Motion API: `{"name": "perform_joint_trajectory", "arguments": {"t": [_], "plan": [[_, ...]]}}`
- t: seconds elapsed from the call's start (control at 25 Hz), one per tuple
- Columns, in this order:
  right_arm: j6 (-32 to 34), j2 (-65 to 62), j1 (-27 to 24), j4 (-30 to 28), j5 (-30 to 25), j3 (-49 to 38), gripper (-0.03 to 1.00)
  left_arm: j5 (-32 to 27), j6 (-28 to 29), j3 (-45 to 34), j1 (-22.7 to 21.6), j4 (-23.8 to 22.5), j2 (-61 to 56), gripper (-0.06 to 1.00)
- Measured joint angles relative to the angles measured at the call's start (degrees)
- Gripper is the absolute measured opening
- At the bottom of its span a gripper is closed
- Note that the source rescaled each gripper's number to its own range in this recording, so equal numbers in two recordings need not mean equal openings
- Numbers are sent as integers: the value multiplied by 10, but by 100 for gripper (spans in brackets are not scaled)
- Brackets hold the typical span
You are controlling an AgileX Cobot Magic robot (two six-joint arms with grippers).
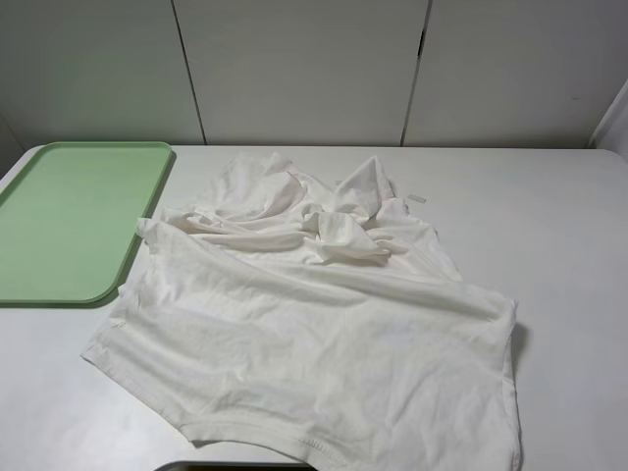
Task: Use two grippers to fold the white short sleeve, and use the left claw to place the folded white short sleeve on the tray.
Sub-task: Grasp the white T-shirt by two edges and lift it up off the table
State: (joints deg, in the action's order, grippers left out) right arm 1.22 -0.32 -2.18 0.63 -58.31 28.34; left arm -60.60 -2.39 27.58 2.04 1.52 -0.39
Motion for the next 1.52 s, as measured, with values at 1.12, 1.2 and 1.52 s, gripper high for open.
{"name": "perform_joint_trajectory", "arguments": {"t": [1.12,1.2,1.52], "plan": [[0,0,0,0,0,0,100,0,0,0,0,0,0,98],[0,0,0,0,0,0,100,0,0,0,0,0,0,98],[0,0,0,0,0,0,100,-1,0,0,0,0,0,98]]}}
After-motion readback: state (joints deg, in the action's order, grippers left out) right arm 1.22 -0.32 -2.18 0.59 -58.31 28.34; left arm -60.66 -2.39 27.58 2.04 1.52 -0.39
